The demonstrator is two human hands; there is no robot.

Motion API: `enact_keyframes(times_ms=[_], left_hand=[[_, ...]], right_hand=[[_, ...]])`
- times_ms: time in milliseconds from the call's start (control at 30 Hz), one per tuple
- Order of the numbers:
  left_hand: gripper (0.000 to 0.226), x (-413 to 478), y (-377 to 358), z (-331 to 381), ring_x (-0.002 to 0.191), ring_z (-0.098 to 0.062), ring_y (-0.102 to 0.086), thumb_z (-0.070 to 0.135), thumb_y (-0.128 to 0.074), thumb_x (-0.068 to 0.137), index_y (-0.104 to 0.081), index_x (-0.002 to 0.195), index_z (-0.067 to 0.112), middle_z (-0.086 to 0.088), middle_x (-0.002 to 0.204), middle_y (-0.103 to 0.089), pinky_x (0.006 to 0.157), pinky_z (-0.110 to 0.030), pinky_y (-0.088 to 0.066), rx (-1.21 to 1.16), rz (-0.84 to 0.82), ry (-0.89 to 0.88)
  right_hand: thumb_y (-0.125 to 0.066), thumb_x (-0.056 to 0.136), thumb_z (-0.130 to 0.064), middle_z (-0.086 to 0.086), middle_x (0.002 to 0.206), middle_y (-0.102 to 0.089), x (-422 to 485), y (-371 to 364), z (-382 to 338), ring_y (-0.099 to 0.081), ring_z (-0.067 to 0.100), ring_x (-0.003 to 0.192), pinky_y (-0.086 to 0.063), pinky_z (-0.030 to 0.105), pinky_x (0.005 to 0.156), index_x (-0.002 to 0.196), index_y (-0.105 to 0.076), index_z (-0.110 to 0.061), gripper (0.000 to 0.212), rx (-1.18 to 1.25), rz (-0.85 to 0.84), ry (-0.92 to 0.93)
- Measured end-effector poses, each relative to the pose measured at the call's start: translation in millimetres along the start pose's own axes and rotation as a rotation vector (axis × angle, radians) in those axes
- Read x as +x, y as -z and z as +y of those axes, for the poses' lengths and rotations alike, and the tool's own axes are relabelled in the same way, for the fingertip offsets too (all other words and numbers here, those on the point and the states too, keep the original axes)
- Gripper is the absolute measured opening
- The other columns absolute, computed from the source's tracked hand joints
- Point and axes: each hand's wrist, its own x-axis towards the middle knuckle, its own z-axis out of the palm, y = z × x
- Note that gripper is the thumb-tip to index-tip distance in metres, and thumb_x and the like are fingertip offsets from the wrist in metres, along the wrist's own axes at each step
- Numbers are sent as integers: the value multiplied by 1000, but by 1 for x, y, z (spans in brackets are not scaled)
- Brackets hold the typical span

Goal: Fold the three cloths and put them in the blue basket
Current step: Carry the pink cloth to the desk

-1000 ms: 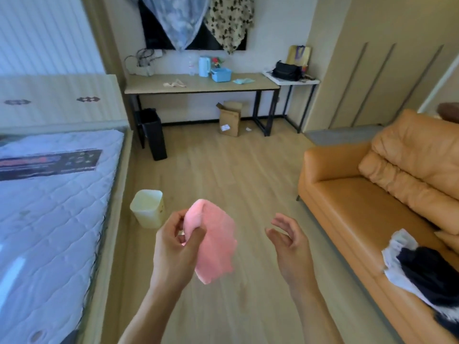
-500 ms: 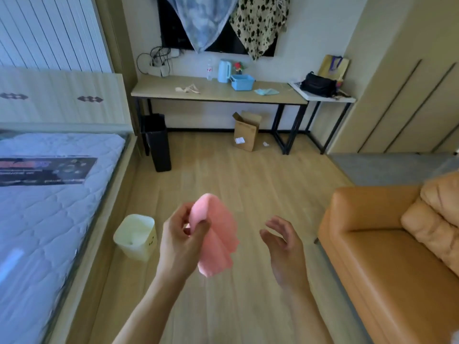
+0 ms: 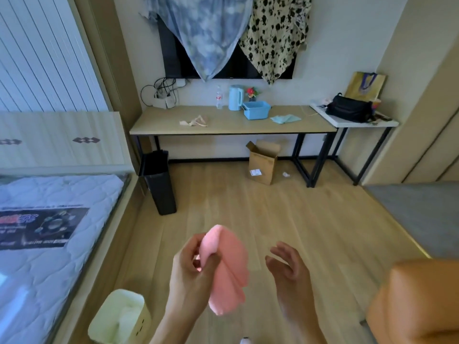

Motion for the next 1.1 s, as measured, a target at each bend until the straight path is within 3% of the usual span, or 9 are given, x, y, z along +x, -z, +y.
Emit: enact_keyframes(times_ms=[133, 467, 633, 900, 1100], left_hand=[[22, 109, -30, 12, 82, -11, -68, 24, -62, 79, -67, 100, 30, 9, 90, -72, 67, -37, -58, 4, 98, -24], [23, 351, -77, 12, 83, -12, -68, 15, -63, 85, -67, 100, 31, 7, 91, -71, 66, -31, -53, -44, 208, -40], [25, 492, -98, -16, 86, -12, -68, 18, -61, 80, -67, 101, 29, 8, 92, -72, 67, -29, -54, -53, 180, -32], [25, 719, -119, -18, 88, -9, -68, 23, -63, 80, -66, 104, 32, 12, 95, -71, 74, -43, -61, -56, 95, -12], [25, 861, -142, -25, 86, -21, -69, 21, -64, 78, -68, 102, 27, 6, 89, -71, 73, -46, -60, -75, 100, 11]], right_hand=[[-69, 90, -8, -5, 118, -68, 130, -21, -22, -69, 8, 97, -50, 14, 77, 114, -60, -29, 33, -25, -85, 25], [-69, 90, -6, -7, 118, -68, 376, -103, -66, -68, -3, 99, -50, 14, 80, 126, -60, -18, 38, -38, -212, 62], [-68, 90, -3, -2, 120, -68, 504, -149, -57, -67, -1, 101, -49, 19, 83, 124, -61, -14, 37, -73, -187, 48], [-67, 91, -7, -8, 122, -68, 688, -227, -87, -67, -4, 101, -46, 19, 87, 127, -60, -20, 38, -101, -89, 67], [-66, 92, -8, -6, 122, -67, 815, -264, -86, -65, -9, 101, -50, 10, 81, 132, -57, -16, 41, -111, -64, 73]])
